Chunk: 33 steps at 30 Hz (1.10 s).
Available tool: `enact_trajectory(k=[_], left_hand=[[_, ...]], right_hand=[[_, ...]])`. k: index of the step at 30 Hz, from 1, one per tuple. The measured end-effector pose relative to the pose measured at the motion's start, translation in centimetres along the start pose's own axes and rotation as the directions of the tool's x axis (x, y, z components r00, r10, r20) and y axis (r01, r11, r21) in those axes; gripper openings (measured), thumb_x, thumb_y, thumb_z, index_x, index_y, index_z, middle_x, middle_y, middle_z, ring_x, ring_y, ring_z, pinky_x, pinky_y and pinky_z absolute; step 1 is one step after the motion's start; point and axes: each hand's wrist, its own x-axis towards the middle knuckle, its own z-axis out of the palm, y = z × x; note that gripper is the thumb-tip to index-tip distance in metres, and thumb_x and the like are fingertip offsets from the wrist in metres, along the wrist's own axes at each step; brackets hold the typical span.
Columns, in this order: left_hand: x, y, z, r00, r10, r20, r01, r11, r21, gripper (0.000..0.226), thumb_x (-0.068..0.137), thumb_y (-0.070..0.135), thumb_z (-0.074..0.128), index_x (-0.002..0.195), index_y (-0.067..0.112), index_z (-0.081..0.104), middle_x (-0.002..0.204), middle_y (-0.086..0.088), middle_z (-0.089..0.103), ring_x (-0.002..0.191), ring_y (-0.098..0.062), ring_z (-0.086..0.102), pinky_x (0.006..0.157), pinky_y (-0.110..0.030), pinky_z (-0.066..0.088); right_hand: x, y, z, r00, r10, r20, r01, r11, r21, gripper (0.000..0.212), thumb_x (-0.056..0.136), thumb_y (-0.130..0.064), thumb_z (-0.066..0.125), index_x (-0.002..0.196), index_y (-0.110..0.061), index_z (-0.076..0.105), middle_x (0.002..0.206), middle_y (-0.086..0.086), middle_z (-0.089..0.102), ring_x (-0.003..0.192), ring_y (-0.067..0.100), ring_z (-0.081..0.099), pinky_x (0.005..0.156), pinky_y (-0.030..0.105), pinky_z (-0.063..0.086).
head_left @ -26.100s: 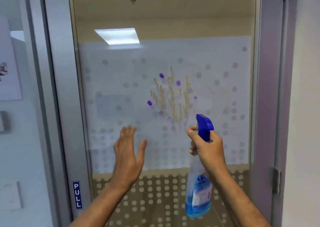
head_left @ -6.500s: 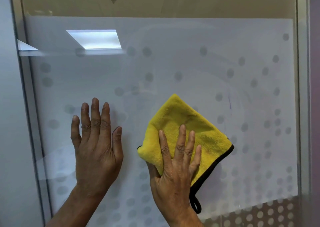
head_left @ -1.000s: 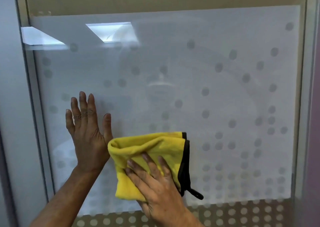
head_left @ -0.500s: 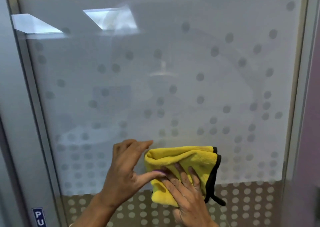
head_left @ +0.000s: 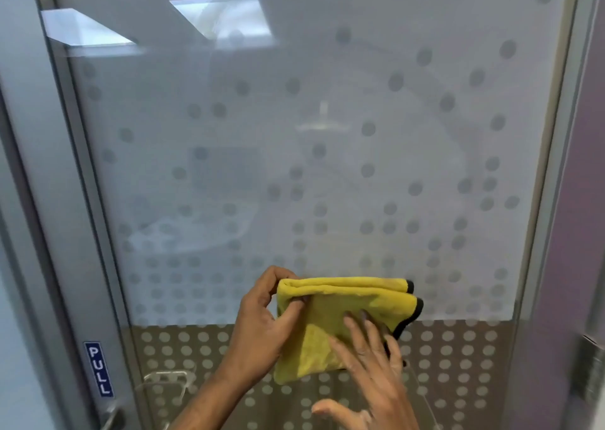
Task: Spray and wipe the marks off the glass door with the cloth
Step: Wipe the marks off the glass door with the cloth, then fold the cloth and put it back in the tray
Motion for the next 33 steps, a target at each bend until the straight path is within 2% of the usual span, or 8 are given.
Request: enact_trajectory(k=[5, 8, 10, 14, 17, 21, 29, 33], left_hand=[[-3.0, 0.8, -2.0, 0.990, -0.139, -0.036, 0.129, 0.973, -0.189, 0.018, 0.086, 0.034, 0.075, 0.095, 0.023, 0.063, 0.078, -0.002, 0.065, 0.072, -0.009, 0.060, 0.062, -0.019, 0.049], [-4.9, 1.5, -4.0, 0.976, -0.208, -0.071, 0.182, 0.946, -0.270, 0.013, 0.089, 0.027, 0.077, 0.093, 0.024, 0.065, 0.079, 0.000, 0.070, 0.073, -0.011, 0.067, 0.062, -0.023, 0.054], [-6.2, 2.3, -5.7, 0.964, -0.246, -0.103, 0.202, 0.925, -0.320, 0.011, 0.088, 0.023, 0.077, 0.093, 0.024, 0.067, 0.083, -0.004, 0.074, 0.076, -0.015, 0.071, 0.064, -0.027, 0.057], [-9.0, 4.3, -9.9, 0.925, -0.341, -0.166, 0.249, 0.876, -0.412, 0.019, 0.086, 0.020, 0.083, 0.101, 0.018, 0.071, 0.093, -0.011, 0.079, 0.081, -0.023, 0.076, 0.068, -0.034, 0.063], [-11.6, 5.8, -13.9, 0.885, -0.413, -0.213, 0.282, 0.841, -0.461, 0.034, 0.082, 0.022, 0.079, 0.112, 0.010, 0.070, 0.099, -0.015, 0.080, 0.084, -0.026, 0.077, 0.070, -0.037, 0.064], [-16.9, 8.0, -20.1, 0.829, -0.482, -0.282, 0.320, 0.824, -0.467, 0.035, 0.083, 0.022, 0.080, 0.115, 0.009, 0.071, 0.099, -0.013, 0.080, 0.085, -0.026, 0.078, 0.069, -0.035, 0.063], [-32.1, 14.2, -33.4, 0.715, -0.619, -0.325, 0.482, 0.774, -0.411, 0.044, 0.088, 0.035, 0.076, 0.128, 0.015, 0.071, 0.122, -0.011, 0.079, 0.109, -0.027, 0.078, 0.082, -0.035, 0.066], [-41.0, 17.5, -39.0, 0.644, -0.666, -0.378, 0.553, 0.746, -0.371, 0.073, 0.080, 0.034, 0.086, 0.144, 0.036, 0.052, 0.122, -0.002, 0.080, 0.111, -0.023, 0.078, 0.084, -0.035, 0.064]], right_hand=[[1.2, -3.8, -2.9, 0.826, 0.514, -0.233, -0.375, 0.809, 0.453, 0.068, 0.090, -0.048, 0.074, 0.146, -0.013, 0.058, 0.150, 0.002, 0.062, 0.141, 0.023, 0.053, 0.121, 0.033, 0.037], [2.7, -5.7, -3.7, 0.702, 0.712, 0.026, -0.519, 0.486, 0.703, 0.079, 0.081, -0.039, 0.082, 0.150, -0.035, 0.045, 0.152, -0.009, 0.055, 0.144, 0.011, 0.049, 0.118, 0.017, 0.037], [3.3, -6.6, -3.9, 0.630, 0.733, 0.258, -0.599, 0.246, 0.762, 0.085, 0.071, -0.031, 0.084, 0.147, -0.032, 0.047, 0.147, -0.008, 0.059, 0.138, 0.009, 0.054, 0.107, 0.014, 0.046], [3.7, -9.7, -4.6, 0.526, 0.453, 0.720, -0.737, -0.180, 0.651, 0.051, 0.068, -0.038, 0.087, 0.117, -0.029, 0.078, 0.118, -0.003, 0.081, 0.108, 0.024, 0.077, 0.070, 0.039, 0.065], [3.9, -13.9, -5.2, 0.503, 0.286, 0.816, -0.794, -0.219, 0.566, 0.040, 0.075, -0.037, 0.085, 0.114, -0.032, 0.080, 0.121, 0.002, 0.080, 0.104, 0.028, 0.078, 0.071, 0.049, 0.060], [4.0, -21.6, -5.7, 0.513, 0.220, 0.830, -0.807, -0.207, 0.553, 0.034, 0.082, -0.036, 0.080, 0.115, -0.027, 0.081, 0.117, 0.004, 0.081, 0.100, 0.024, 0.080, 0.054, 0.032, 0.060], [3.1, -39.3, -7.5, 0.441, 0.044, 0.896, -0.867, -0.235, 0.439, 0.030, 0.086, -0.036, 0.078, 0.114, -0.024, 0.081, 0.114, 0.005, 0.082, 0.101, 0.028, 0.079, 0.050, 0.023, 0.056], [2.2, -48.0, -7.6, 0.397, -0.053, 0.916, -0.891, -0.260, 0.372, 0.028, 0.089, -0.032, 0.078, 0.114, -0.018, 0.080, 0.115, 0.007, 0.081, 0.105, 0.030, 0.079, 0.081, 0.046, 0.063]])
